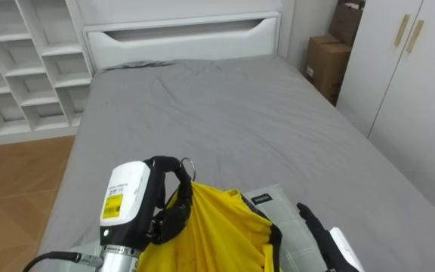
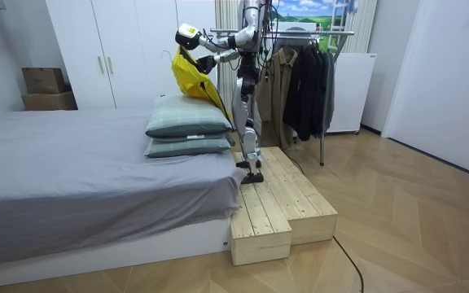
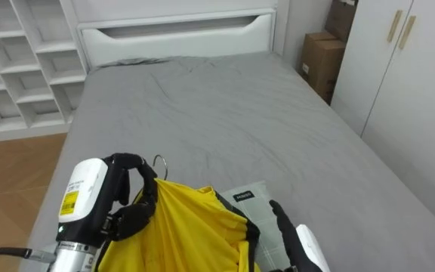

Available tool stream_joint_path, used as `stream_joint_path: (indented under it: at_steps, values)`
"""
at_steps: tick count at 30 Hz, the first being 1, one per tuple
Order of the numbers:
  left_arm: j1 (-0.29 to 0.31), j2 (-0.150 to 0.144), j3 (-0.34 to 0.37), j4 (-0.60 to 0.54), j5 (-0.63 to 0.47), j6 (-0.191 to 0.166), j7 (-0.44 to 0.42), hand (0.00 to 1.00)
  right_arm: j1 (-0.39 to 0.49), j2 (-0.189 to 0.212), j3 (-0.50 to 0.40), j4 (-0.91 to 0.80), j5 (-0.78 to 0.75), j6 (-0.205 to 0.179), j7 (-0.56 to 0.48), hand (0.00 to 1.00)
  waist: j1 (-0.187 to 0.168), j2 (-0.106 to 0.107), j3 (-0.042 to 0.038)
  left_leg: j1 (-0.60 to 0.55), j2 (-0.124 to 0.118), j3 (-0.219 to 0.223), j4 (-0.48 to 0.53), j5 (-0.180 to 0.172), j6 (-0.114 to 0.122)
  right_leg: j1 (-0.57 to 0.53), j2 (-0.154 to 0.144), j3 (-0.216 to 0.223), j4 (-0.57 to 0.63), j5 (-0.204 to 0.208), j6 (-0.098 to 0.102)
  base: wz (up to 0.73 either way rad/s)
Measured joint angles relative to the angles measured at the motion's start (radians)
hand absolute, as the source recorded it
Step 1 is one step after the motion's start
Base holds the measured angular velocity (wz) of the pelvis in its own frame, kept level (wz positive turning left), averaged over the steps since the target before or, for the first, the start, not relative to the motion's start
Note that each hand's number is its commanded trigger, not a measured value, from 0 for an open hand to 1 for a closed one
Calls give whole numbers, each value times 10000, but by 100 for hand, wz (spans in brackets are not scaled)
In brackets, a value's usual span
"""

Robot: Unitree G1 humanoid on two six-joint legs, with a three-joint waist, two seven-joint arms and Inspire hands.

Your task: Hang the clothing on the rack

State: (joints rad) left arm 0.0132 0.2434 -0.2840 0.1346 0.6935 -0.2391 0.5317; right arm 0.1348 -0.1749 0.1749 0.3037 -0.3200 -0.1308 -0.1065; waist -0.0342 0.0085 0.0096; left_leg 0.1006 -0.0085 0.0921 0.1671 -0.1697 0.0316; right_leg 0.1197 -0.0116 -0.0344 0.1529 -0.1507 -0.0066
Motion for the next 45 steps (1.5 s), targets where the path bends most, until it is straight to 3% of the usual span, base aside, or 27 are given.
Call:
stream_joint_path:
  at_steps: [6,13,20,25,33,45]
  values:
    - [0,-46,-49,-441,2,11,-306,100,-374,-194,592,386,45,1,12,0,131,-68,42,-35,-30,11,1,1,1,15,-27,-24,-39,-15,25,1]
    - [-116,-159,-108,-845,221,17,-402,100,-1301,-197,1202,937,-108,-1,184,0,157,-71,42,-79,-43,-224,6,2,2,20,-32,-199,-39,-14,23,7]
    - [-186,-138,-177,-1291,215,12,-438,100,-1649,-248,1487,1169,-132,-8,174,0,223,-96,33,-145,-61,-401,12,2,1,20,-43,-275,-34,-13,22,8]
    - [-383,-76,-229,-1291,217,24,-780,100,-1968,-257,1494,1189,-342,-8,181,0,236,-151,33,-194,-61,-439,18,3,0,41,-60,-462,-40,-13,22,6]
    - [-856,-98,-473,-1795,867,36,-1313,100,-3548,-191,1428,1937,-476,-17,219,0,384,-191,42,-205,-58,-422,85,4,-1,54,-66,-492,-36,-14,21,0]
    - [-1006,-4,-459,-2214,841,-19,-1315,100,-3737,-285,1350,2422,-810,-278,-274,0,426,-314,98,-212,-61,-425,143,4,0,102,-136,-637,-24,-15,24,0]
